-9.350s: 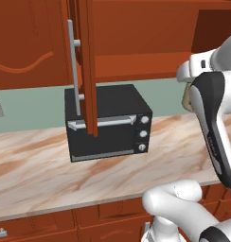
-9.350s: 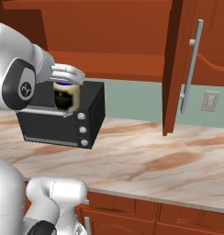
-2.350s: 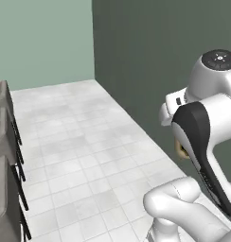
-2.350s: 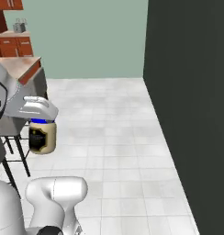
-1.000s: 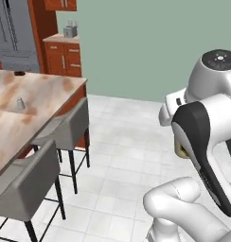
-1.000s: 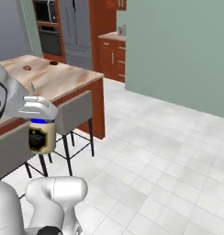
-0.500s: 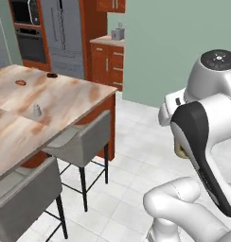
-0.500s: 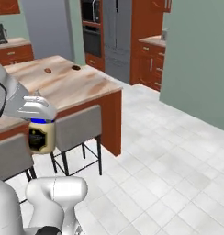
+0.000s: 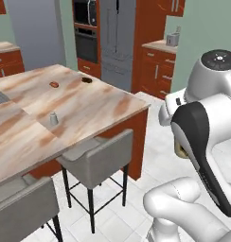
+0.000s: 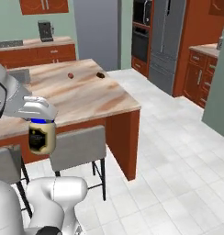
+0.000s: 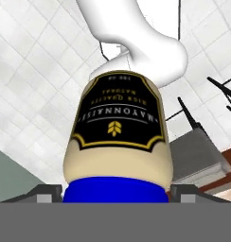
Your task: Move the mayonnaise and shaker from the cabinet to the dining counter.
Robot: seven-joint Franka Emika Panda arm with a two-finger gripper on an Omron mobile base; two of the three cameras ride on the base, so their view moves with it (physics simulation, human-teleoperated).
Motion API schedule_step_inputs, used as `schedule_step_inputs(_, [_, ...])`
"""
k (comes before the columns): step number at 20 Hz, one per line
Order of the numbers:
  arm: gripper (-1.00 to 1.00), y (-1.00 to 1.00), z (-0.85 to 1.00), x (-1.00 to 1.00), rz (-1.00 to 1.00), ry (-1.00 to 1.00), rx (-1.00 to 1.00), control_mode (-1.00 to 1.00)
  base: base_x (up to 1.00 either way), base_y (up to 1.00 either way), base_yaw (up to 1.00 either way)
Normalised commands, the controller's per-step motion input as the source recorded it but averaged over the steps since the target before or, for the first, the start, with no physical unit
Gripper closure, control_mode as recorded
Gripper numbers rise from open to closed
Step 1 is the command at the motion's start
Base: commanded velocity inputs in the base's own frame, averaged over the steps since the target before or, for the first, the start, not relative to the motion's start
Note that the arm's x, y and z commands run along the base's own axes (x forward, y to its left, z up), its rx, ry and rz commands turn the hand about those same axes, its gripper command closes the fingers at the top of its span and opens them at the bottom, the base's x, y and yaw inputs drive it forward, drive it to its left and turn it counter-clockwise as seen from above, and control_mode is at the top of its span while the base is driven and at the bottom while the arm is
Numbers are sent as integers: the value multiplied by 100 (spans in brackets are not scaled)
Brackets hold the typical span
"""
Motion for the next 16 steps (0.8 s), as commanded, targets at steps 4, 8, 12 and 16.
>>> schedule_step_inputs(4, [100,0,0,0,0,0,0,100,100,-45,50])
schedule_step_inputs(8, [100,0,0,0,0,0,0,100,100,-50,49])
schedule_step_inputs(12, [100,0,0,0,0,0,0,100,99,-56,46])
schedule_step_inputs(16, [100,0,0,0,0,0,0,100,97,-55,44])
